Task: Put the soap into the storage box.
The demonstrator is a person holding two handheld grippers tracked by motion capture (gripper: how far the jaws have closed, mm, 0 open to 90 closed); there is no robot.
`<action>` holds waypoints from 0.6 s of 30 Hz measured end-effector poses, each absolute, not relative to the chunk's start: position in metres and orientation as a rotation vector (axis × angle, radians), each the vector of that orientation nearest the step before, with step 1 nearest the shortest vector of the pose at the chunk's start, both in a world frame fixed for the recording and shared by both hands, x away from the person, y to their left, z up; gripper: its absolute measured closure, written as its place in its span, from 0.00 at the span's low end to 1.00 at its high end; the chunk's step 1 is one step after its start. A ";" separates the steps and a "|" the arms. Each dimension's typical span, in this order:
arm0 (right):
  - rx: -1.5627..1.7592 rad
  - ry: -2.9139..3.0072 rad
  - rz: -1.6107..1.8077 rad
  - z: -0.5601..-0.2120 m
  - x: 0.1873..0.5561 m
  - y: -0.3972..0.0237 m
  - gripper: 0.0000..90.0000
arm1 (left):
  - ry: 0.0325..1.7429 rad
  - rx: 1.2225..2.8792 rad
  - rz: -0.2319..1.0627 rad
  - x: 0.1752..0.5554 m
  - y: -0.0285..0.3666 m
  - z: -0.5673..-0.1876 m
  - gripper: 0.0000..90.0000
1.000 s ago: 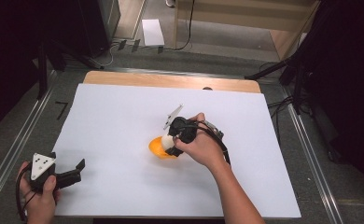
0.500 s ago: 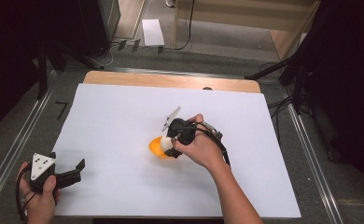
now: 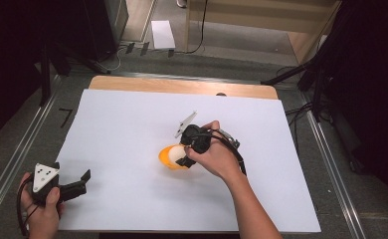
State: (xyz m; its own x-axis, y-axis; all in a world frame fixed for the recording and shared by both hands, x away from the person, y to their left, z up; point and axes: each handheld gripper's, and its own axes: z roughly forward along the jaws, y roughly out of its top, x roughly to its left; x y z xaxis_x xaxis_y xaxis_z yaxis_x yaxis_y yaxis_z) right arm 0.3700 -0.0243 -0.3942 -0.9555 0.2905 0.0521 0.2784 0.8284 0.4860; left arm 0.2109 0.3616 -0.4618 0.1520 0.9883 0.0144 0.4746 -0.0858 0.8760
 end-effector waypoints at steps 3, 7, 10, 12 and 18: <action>0.473 2.967 0.798 -0.393 0.370 -0.028 0.25 | 1.424 1.673 0.858 0.211 0.361 -0.462 0.00; 0.497 2.955 0.826 -0.391 0.371 -0.034 0.25 | 1.424 1.672 0.855 0.211 0.362 -0.462 0.00; 0.514 2.942 0.841 -0.390 0.372 -0.039 0.23 | 1.425 1.674 0.855 0.211 0.362 -0.462 0.00; 0.523 2.926 0.846 -0.389 0.372 -0.042 0.21 | 1.426 1.674 0.856 0.211 0.362 -0.462 0.00; 0.584 2.872 0.903 -0.386 0.370 -0.058 0.15 | 1.425 1.674 0.856 0.211 0.362 -0.462 0.00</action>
State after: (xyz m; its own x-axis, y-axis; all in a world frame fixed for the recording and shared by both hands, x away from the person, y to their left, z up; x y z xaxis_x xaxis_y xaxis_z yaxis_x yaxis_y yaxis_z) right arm 0.3703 -0.0576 -0.3856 -0.9248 0.3783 0.0416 0.3340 0.7545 0.5649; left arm 0.2110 0.3618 -0.4618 0.1509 0.9884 0.0140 0.4768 -0.0852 0.8749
